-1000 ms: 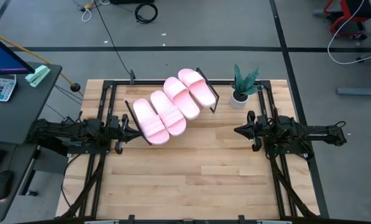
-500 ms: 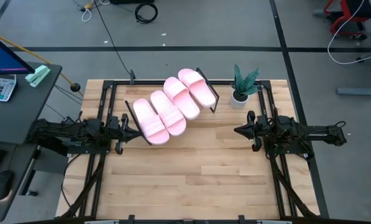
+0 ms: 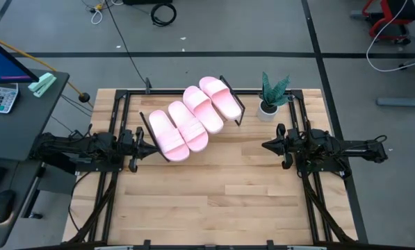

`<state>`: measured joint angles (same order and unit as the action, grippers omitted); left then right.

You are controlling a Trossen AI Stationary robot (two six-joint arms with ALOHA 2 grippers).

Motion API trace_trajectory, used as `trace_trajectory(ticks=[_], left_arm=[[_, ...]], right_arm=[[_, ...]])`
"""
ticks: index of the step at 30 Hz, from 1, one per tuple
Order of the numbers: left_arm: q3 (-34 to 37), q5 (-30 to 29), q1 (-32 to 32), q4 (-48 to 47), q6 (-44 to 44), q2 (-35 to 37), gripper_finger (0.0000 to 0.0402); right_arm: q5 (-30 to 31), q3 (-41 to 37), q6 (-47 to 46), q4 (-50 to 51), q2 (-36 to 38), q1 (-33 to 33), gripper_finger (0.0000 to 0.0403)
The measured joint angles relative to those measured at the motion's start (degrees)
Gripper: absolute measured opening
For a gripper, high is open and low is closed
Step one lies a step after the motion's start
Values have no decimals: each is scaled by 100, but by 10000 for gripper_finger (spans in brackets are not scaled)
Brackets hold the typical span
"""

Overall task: Pick and place slides into the shelf
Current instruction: Return to Home Position

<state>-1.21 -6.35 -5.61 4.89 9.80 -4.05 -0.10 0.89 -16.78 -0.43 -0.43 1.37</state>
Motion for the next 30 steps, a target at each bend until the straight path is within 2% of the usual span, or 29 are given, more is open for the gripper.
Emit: trace_trajectory(ticks=[13, 30], left_arm=[[0, -9, 2, -2, -2, 0, 18], [0, 0, 0, 0, 0, 0, 33]], right_arm=[[2, 0, 0, 0, -1, 0, 14], [0, -2, 0, 0, -2, 0, 16]])
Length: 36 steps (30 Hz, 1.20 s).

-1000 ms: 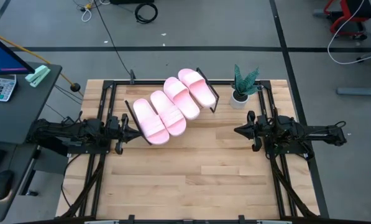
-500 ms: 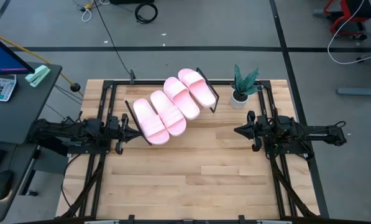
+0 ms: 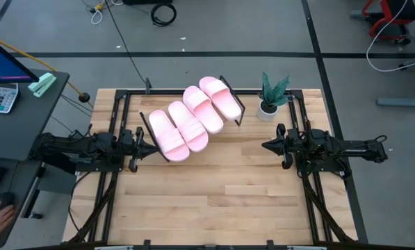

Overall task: Pick and place slides into the shelf
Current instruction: Return to Home Position

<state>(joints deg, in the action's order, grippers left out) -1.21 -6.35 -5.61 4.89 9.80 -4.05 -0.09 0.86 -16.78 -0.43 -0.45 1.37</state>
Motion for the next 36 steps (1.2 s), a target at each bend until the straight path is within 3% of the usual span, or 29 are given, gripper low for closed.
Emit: trace_trajectory(ticks=[11, 25, 36], left_arm=[[0, -7, 2, -2, -2, 0, 18], [0, 2, 0, 0, -1, 0, 36], [0, -7, 2, -2, 0, 0, 19]], right_arm=[[2, 0, 0, 0, 0, 0, 16], [2, 0, 0, 0, 0, 0, 15], [2, 0, 0, 0, 0, -2, 15]])
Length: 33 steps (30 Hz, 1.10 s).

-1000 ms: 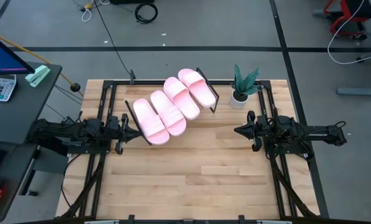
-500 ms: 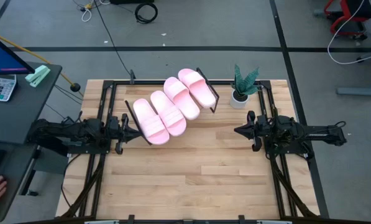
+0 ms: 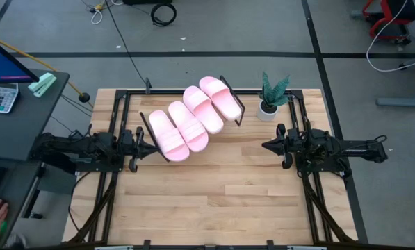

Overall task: Pick and place slides into the shelf
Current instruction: Return to Home Position

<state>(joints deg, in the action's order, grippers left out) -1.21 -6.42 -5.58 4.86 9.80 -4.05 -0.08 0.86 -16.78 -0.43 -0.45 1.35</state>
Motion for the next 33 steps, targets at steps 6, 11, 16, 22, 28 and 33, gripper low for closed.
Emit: trace_trajectory(ticks=[6, 11, 16, 22, 28, 33], left_arm=[[0, 0, 0, 0, -2, 0, 23], [0, 7, -2, 2, -2, 0, 32], [0, 9, -2, 2, 0, 0, 36], [0, 2, 0, 1, -2, 0, 26], [0, 0, 0, 0, -1, 0, 19], [0, 0, 0, 0, -2, 0, 22]], right_arm=[[0, 0, 0, 0, 0, 2, 17], [0, 0, 0, 0, 1, 2, 18], [0, 0, 0, 0, 0, 1, 18], [0, 0, 0, 0, 2, 2, 18], [0, 0, 0, 0, 0, 0, 18], [-1, 0, 0, 0, 1, 2, 18]])
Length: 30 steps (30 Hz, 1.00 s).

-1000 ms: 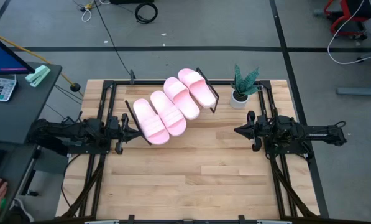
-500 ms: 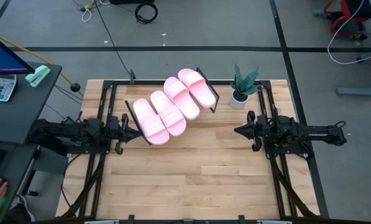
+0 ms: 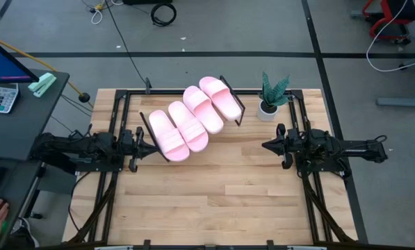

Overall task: Pick and place slides into the shelf
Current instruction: Return to Home Position

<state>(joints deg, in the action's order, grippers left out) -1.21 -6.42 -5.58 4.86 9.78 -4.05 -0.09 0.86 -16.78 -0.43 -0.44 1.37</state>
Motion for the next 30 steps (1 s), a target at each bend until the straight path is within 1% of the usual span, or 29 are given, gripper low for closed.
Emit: trace_trajectory(ticks=[9, 23, 30], left_arm=[[-2, 9, -2, 2, 0, 0, 36], [-2, 0, 0, 0, 0, 0, 18], [-1, 3, -1, 0, 2, 0, 27]], right_arm=[[-1, 0, 0, 0, 0, -1, 18], [1, 0, 2, 0, -1, 0, 18], [1, 0, 1, 0, 0, -1, 18]])
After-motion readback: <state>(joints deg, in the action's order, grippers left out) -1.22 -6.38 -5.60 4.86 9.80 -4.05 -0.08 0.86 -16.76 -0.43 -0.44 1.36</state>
